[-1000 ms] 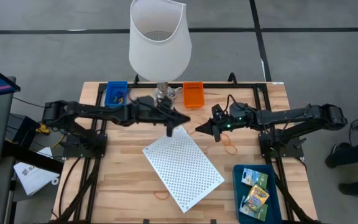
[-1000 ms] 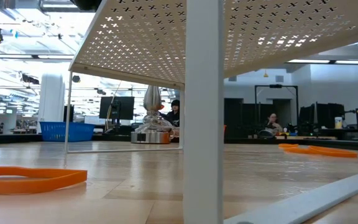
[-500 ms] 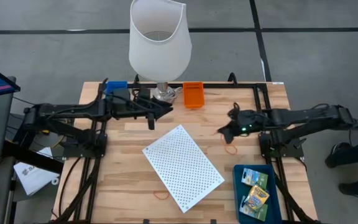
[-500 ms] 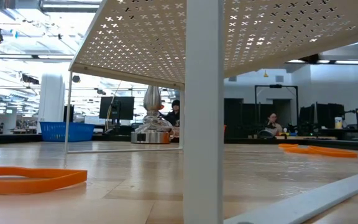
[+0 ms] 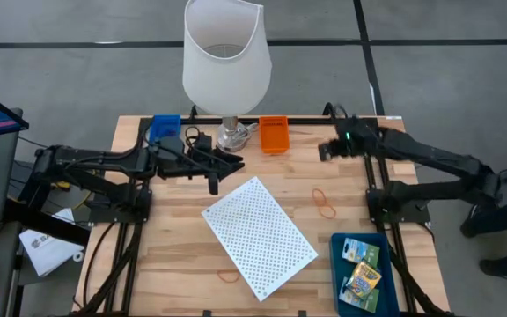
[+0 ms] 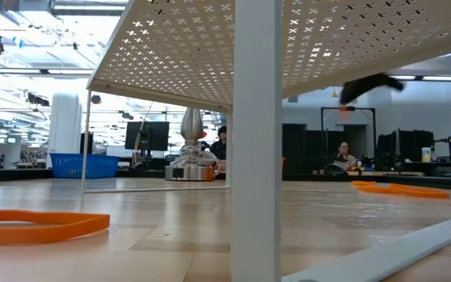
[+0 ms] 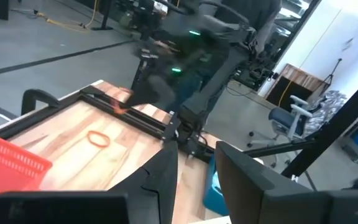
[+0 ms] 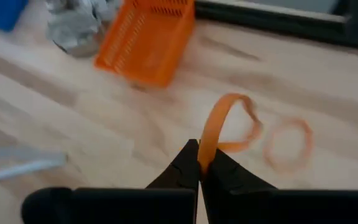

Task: Pick & Place Office Desk Supplies
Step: Put the orange rubber band into the blue bin

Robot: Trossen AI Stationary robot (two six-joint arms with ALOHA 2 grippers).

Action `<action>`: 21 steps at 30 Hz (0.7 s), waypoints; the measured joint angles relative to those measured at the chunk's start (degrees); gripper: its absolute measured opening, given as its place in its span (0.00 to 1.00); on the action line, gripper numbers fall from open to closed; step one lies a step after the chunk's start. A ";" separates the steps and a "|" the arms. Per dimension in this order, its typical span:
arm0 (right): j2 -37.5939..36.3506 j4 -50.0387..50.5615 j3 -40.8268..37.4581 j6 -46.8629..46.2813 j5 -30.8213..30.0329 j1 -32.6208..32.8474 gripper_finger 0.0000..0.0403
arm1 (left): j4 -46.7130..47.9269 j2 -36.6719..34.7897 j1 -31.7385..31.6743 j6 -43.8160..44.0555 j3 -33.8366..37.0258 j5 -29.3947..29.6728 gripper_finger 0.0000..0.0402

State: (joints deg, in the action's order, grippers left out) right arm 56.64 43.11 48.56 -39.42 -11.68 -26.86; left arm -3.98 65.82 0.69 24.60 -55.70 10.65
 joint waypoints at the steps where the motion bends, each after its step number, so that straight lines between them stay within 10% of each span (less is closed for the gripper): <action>1: 1.57 -2.95 -0.01 2.28 3.51 -3.68 0.00 | 0.00 0.00 0.38 0.28 0.00 0.14 0.26; 10: 21.39 -30.69 1.26 6.60 30.39 -22.77 0.00 | -0.03 0.00 3.95 3.07 0.00 5.50 0.26; 21: 41.57 -36.56 14.76 6.47 32.51 -17.31 0.00 | -0.10 0.00 6.56 7.12 0.00 11.08 0.26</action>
State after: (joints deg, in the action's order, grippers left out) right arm 98.20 6.54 63.32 -32.95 20.83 -44.17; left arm -4.09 65.82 7.26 31.72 -55.70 21.73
